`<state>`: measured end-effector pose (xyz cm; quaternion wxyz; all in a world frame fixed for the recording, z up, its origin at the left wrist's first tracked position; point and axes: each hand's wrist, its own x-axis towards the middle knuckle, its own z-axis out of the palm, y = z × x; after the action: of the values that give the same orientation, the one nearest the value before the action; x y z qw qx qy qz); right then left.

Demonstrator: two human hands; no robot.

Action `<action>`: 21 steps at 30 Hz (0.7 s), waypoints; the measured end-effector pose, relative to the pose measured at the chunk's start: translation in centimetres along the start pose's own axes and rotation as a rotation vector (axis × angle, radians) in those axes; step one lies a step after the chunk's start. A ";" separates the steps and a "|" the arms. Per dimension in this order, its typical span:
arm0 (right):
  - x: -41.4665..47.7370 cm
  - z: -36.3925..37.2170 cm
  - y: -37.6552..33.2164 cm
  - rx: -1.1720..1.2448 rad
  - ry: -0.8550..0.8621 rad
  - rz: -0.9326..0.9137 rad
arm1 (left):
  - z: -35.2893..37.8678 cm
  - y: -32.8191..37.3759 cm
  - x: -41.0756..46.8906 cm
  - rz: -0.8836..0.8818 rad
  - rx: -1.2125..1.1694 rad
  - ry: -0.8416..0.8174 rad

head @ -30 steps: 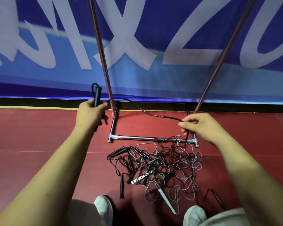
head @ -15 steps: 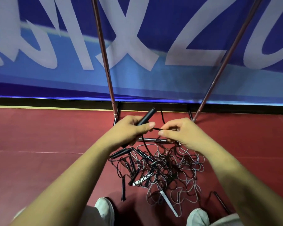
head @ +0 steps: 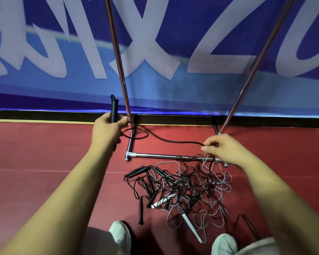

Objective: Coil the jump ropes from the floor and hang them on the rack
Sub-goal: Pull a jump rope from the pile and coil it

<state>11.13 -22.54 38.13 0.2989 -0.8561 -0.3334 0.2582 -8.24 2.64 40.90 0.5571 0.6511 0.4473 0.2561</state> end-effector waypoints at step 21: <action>0.0 1.2 -1.7 0.071 -0.282 -0.093 | 3.8 0.7 -3.0 -0.009 -0.314 -0.465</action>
<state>9.70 -21.09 38.46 0.2909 -0.7838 -0.4018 0.3736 -6.27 -1.89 41.13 0.7400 0.5961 0.2653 0.1635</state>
